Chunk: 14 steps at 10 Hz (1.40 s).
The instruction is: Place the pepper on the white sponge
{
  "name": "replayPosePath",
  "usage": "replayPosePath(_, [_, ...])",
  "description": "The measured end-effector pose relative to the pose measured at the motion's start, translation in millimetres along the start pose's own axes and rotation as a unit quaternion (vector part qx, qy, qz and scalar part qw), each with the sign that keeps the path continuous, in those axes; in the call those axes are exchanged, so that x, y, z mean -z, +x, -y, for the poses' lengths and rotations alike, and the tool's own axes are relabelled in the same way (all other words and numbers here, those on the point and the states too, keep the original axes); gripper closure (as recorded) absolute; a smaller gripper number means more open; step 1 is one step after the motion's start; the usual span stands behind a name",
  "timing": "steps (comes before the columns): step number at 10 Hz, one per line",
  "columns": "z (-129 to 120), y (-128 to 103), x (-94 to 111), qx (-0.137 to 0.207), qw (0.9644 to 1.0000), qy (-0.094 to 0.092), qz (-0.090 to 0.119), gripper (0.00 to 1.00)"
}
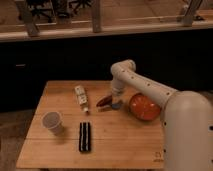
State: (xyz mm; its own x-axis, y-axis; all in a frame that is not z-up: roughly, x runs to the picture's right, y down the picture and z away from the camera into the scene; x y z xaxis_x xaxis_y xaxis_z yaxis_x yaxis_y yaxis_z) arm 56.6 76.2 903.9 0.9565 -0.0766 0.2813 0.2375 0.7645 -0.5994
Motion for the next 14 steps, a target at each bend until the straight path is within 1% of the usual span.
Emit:
replayPosePath(1, [0.6,0.3,-0.1,0.0,1.0,0.001,0.001,0.65])
replayPosePath(3, [1.2,1.1,0.1,0.0,1.0,0.001,0.003,0.51])
replayPosePath(4, [1.3,1.1,-0.5,0.0,1.0,0.001,0.004,0.43])
replayPosePath(5, [1.9,0.9,-0.6,0.0,1.0,0.002,0.005,0.41])
replayPosePath(9, [3.6,1.5,-2.3,-0.003,1.0,0.002,0.008,0.49])
replayPosePath(10, [4.3,1.6,-2.8,-0.003,1.0,0.003,0.008,0.5])
replayPosePath(12, [5.4,2.5,-2.3,-0.005,0.9999,0.004,0.011,0.35])
replayPosePath(13, [5.8,4.1,-1.9,-0.006,0.9999,0.005,0.013,0.29])
replayPosePath(14, [6.6,6.0,-0.3,-0.007,0.9998,0.007,0.016,0.28])
